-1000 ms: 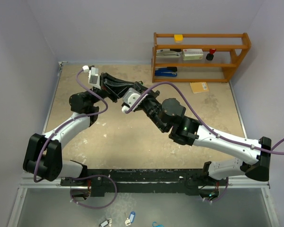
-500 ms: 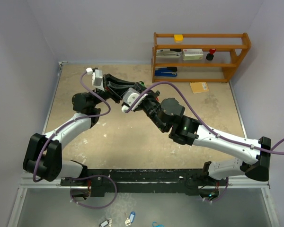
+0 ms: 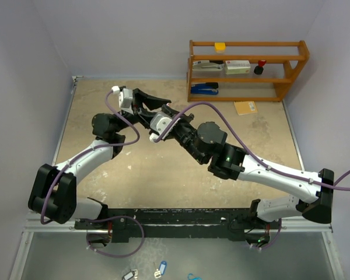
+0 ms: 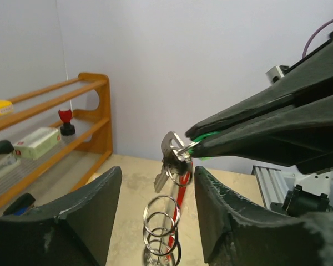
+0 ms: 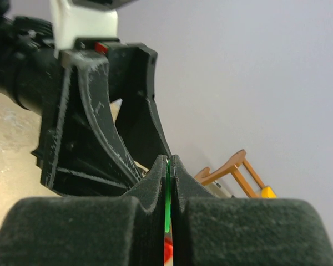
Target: Remove the keys from the keyring
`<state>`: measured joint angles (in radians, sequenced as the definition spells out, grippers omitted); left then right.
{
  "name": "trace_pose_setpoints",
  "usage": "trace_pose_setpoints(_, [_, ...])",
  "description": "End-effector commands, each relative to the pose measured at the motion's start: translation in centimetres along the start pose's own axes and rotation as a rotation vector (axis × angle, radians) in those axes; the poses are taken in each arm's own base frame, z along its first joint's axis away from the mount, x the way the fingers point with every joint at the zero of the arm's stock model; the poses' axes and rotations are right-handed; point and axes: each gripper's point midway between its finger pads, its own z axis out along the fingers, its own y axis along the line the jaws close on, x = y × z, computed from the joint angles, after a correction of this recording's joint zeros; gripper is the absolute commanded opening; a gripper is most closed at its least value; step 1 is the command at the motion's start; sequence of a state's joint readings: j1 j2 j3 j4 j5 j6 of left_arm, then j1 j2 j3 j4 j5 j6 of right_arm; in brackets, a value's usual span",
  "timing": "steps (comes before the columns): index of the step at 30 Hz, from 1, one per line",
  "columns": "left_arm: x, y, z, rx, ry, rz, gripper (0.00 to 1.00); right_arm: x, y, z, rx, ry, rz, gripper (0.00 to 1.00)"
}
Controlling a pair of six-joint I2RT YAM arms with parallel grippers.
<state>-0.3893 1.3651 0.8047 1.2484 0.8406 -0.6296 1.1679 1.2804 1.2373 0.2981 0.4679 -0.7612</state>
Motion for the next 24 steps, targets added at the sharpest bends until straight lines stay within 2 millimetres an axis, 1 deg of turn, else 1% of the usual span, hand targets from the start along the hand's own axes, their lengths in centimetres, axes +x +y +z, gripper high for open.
trace_pose_setpoints(1, [0.5,0.2,-0.1,-0.013,0.038,0.057,0.57,-3.8,-2.9,-0.9,0.056,-0.130,0.084,0.00])
trace_pose_setpoints(4, [1.2,1.1,-0.3,-0.059,0.083,0.077,0.60,-3.8,-3.0,-0.9,0.055,-0.132,0.087,0.00])
trace_pose_setpoints(6, [1.0,1.3,-0.4,-0.075,0.088,0.100,0.62,-3.8,-2.9,-1.0,0.055,-0.131,0.089,0.00])
trace_pose_setpoints(8, [0.8,1.2,-0.4,-0.072,0.082,0.111,0.62,-3.8,-3.0,-1.1,0.057,-0.132,0.090,0.00])
trace_pose_setpoints(9, [0.5,1.1,-0.3,-0.068,0.078,0.116,0.60,-3.7,-3.0,-1.1,0.057,-0.132,0.090,0.00])
trace_pose_setpoints(10, [0.4,1.0,-0.3,-0.064,0.075,0.118,0.56,-3.7,-3.0,-1.1,0.058,-0.132,0.090,0.00])
trace_pose_setpoints(12, [0.3,0.6,-0.2,-0.046,0.077,0.123,0.43,-3.8,-3.1,-1.1,0.059,-0.133,0.091,0.00])
trace_pose_setpoints(13, [0.3,0.5,-0.2,-0.040,0.080,0.122,0.35,-3.8,-3.1,-1.1,0.060,-0.134,0.092,0.00])
trace_pose_setpoints(15, [0.4,0.7,-0.3,-0.046,0.092,0.122,0.14,-3.8,-3.2,-1.2,0.063,-0.134,0.092,0.00])
trace_pose_setpoints(17, [0.7,1.6,-0.5,-0.098,0.119,0.146,0.00,-3.6,-3.3,-1.3,0.070,-0.130,0.085,0.00])
trace_pose_setpoints(24, [2.3,5.4,-2.7,-0.317,0.290,0.219,0.00,-2.7,-4.3,-1.5,0.149,-0.108,0.057,0.00])
